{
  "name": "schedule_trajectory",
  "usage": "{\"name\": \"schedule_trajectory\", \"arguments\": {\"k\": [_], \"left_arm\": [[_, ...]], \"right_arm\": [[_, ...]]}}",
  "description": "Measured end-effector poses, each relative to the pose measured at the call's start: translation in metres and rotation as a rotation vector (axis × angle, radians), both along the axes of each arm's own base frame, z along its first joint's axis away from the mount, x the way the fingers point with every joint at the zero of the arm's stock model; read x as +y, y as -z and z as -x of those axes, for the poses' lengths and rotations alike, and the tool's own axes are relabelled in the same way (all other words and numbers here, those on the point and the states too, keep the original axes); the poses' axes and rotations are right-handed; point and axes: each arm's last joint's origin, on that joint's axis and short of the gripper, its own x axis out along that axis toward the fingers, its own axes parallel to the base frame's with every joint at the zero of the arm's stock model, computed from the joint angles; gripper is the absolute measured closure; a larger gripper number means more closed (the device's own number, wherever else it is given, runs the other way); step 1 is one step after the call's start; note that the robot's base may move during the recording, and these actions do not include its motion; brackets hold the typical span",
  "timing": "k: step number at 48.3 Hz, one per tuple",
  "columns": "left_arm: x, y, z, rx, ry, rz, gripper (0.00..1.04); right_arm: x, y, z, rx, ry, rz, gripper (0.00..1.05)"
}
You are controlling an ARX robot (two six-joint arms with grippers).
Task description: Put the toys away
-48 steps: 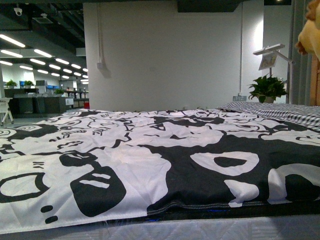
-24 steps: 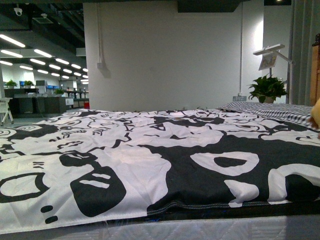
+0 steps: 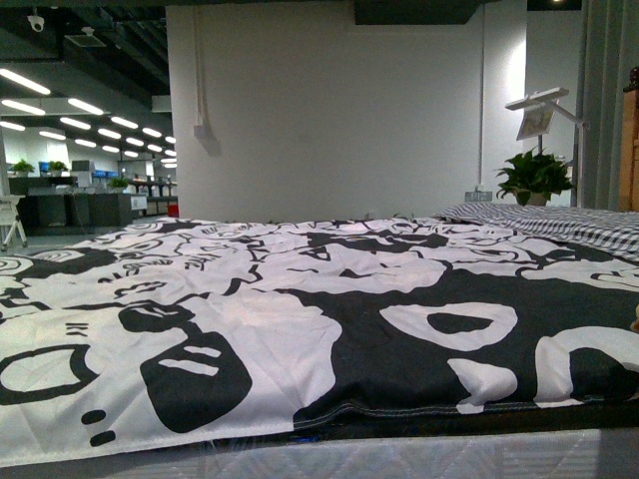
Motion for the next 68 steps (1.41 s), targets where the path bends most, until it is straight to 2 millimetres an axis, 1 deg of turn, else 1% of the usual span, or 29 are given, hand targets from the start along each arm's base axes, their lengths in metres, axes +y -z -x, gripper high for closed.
{"name": "schedule_trajectory", "arguments": {"k": [68], "left_arm": [[0.0, 0.0002, 0.0, 0.0, 0.0, 0.0, 0.06]], "right_arm": [[0.0005, 0.0015, 0.0002, 0.002, -0.002, 0.003, 0.85]]}}
